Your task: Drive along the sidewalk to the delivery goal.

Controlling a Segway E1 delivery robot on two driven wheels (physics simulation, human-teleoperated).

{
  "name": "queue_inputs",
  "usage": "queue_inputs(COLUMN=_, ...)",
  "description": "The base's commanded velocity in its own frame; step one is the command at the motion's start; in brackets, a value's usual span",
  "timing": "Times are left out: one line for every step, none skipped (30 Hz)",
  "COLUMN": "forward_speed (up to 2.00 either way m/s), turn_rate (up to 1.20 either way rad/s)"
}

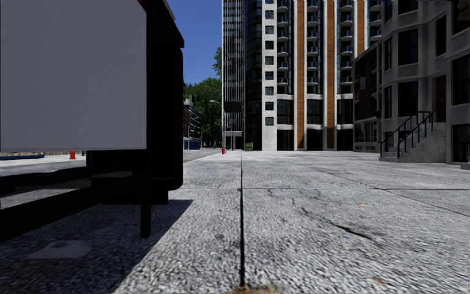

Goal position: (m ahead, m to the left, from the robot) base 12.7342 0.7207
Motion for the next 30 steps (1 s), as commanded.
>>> queue_inputs(forward_speed=2.00, turn_rate=0.00)
queue_inputs(forward_speed=2.00, turn_rate=0.00)
queue_inputs(forward_speed=2.00, turn_rate=0.00)
queue_inputs(forward_speed=2.00, turn_rate=0.00)
queue_inputs(forward_speed=2.00, turn_rate=0.00)
queue_inputs(forward_speed=2.00, turn_rate=0.00)
queue_inputs(forward_speed=2.00, turn_rate=0.00)
queue_inputs(forward_speed=2.00, turn_rate=0.00)
queue_inputs(forward_speed=2.00, turn_rate=0.00)
queue_inputs(forward_speed=2.00, turn_rate=0.00)
queue_inputs(forward_speed=2.00, turn_rate=0.00)
queue_inputs(forward_speed=2.00, turn_rate=0.00)
queue_inputs(forward_speed=2.00, turn_rate=0.00)
queue_inputs(forward_speed=2.00, turn_rate=0.00)
queue_inputs(forward_speed=2.00, turn_rate=0.00)
queue_inputs(forward_speed=2.00, turn_rate=0.00)
queue_inputs(forward_speed=2.00, turn_rate=0.00)
queue_inputs(forward_speed=2.00, turn_rate=0.00)
queue_inputs(forward_speed=2.00, turn_rate=0.00)
queue_inputs(forward_speed=2.00, turn_rate=0.00)
queue_inputs(forward_speed=2.00, turn_rate=0.00)
queue_inputs(forward_speed=2.00, turn_rate=0.00)
queue_inputs(forward_speed=2.00, turn_rate=0.00)
queue_inputs(forward_speed=2.00, turn_rate=0.00)
queue_inputs(forward_speed=2.00, turn_rate=0.00)
queue_inputs(forward_speed=2.00, turn_rate=0.00)
queue_inputs(forward_speed=2.00, turn_rate=0.00)
queue_inputs(forward_speed=2.00, turn_rate=0.00)
queue_inputs(forward_speed=2.00, turn_rate=0.00)
queue_inputs(forward_speed=2.00, turn_rate=0.00)
